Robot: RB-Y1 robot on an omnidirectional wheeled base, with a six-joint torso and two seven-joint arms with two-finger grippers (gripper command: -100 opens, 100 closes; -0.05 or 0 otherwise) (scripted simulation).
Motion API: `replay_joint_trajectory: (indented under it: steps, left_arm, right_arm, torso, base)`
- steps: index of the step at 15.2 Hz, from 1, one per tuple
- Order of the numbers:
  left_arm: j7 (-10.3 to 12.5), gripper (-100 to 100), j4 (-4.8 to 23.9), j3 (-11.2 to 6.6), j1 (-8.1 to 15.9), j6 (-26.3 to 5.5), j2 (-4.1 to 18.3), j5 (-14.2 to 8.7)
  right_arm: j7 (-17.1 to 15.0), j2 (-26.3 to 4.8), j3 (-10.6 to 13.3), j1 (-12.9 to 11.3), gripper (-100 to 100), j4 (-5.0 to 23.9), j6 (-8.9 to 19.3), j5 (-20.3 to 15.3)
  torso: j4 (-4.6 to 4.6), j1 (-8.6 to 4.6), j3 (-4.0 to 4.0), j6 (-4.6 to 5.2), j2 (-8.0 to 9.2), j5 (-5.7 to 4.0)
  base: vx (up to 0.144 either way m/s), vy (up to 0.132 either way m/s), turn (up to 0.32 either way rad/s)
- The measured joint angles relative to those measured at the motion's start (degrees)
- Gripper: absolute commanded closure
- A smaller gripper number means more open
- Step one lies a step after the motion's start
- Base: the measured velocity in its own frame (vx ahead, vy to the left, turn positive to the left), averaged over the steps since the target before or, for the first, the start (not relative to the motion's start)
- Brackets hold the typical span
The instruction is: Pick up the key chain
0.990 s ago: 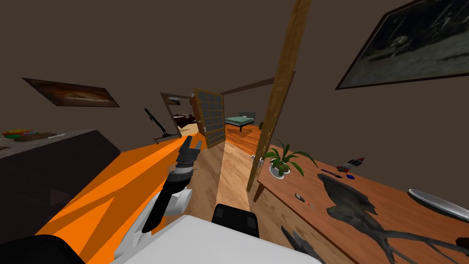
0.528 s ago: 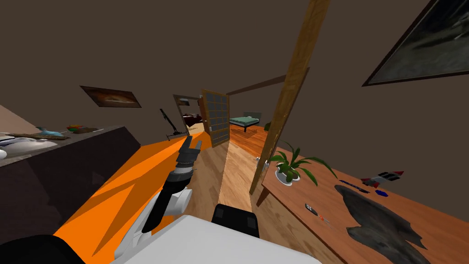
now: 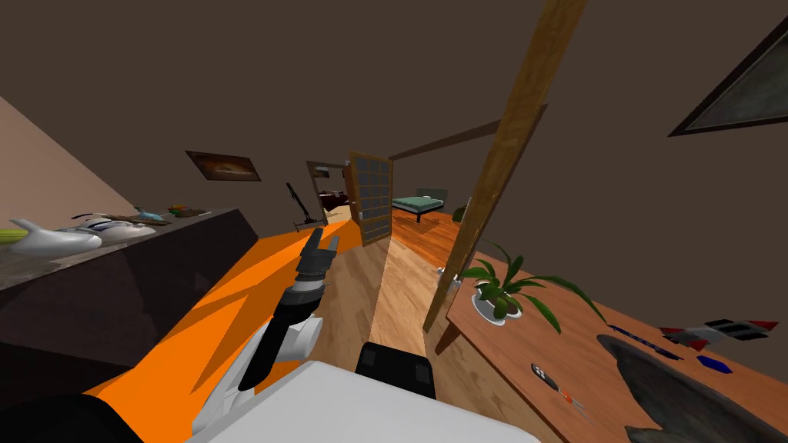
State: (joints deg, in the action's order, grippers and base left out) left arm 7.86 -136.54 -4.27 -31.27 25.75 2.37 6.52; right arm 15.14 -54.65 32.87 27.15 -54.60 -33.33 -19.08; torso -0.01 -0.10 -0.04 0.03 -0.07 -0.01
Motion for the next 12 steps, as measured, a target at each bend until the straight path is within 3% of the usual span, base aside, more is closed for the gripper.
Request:
replay_joint_trajectory:
  steps: [3,6,7,9,12]
  left_arm:
    - [0.0,0,0.0,0.00,0.0,0.0,0.0,0.0]
    - [0.0,0,0.0,0.01,0.0,0.0,0.0,0.0]
    - [0.0,0,0.0,0.01,0.0,0.0,0.0,0.0]
    - [0.0,0,0.0,0.00,0.0,0.0,0.0,0.0]
    - [0.0,0,0.0,0.00,0.0,0.0,0.0,0.0]
  right_arm:
    - [0.2,-1.9,1.1,0.4,-100,1.1,0.3,-0.8]
    - [0.8,-1.8,1.9,-0.6,-100,4.6,-0.8,-1.4]
    - [1.2,-1.5,2.4,-1.5,-100,7.7,-1.8,-1.9]
    - [2.4,-2.5,3.1,-1.0,-100,10.1,-2.3,-2.5]
    - [3.1,-3.8,5.6,-2.7,-100,15.8,-3.2,-4.4]
  torso:
    - [0.00,-0.01,-0.02,-0.02,-0.03,0.00]
    - [0.01,0.00,0.01,-0.08,0.00,0.01]
    - [0.00,-0.02,-0.01,-0.07,-0.04,0.00]
    - [-0.02,-0.13,-0.07,-0.06,-0.14,0.00]
    - [-0.05,-0.27,-0.16,-0.09,-0.29,-0.04]
  base:
    - [0.024,-0.011,0.104]
    - [0.018,-0.010,0.141]
    - [0.051,-0.032,0.351]
    - [0.060,-0.049,0.235]
    - [0.086,-0.078,0.311]
